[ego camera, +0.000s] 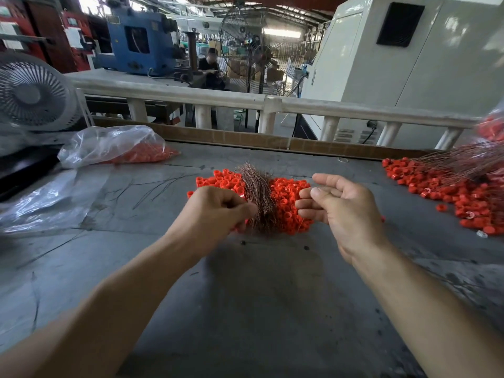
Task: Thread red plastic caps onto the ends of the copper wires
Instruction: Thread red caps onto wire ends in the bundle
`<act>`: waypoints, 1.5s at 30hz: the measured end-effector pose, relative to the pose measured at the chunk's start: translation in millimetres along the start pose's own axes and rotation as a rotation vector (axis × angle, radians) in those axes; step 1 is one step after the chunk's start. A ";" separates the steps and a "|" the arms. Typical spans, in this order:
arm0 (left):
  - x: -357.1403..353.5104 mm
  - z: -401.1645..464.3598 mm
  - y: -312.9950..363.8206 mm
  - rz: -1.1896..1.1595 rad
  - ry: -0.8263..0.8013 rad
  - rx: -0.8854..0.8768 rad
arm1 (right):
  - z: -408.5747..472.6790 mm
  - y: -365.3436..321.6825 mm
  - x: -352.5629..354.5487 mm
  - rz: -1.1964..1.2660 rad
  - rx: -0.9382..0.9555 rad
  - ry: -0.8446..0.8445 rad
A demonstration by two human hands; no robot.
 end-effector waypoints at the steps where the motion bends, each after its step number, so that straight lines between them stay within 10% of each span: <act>1: 5.5 2.1 -4.6 -0.033 0.029 0.036 | -0.1 1.1 -1.1 -0.008 -0.006 -0.012; 16: 45.3 15.5 -15.8 0.288 0.251 0.015 | 0.9 8.9 -2.9 -0.248 0.044 -0.050; 33: 23.7 5.7 -3.1 0.552 0.062 -0.080 | -3.3 3.0 -1.1 -0.214 0.096 -0.050; 45: -8.1 -8.0 8.2 -0.540 -0.064 0.034 | -19.3 -19.1 -18.3 -0.255 0.251 -0.127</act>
Point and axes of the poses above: each hand's wrist, its own z-axis towards the middle knuckle, its own x-axis out of the back of the hand, y = z × x, the point moved 9 cm from there along z, towards the middle knuckle, and after that the axes turned 6 degrees about -z, right-handed, at the moved point
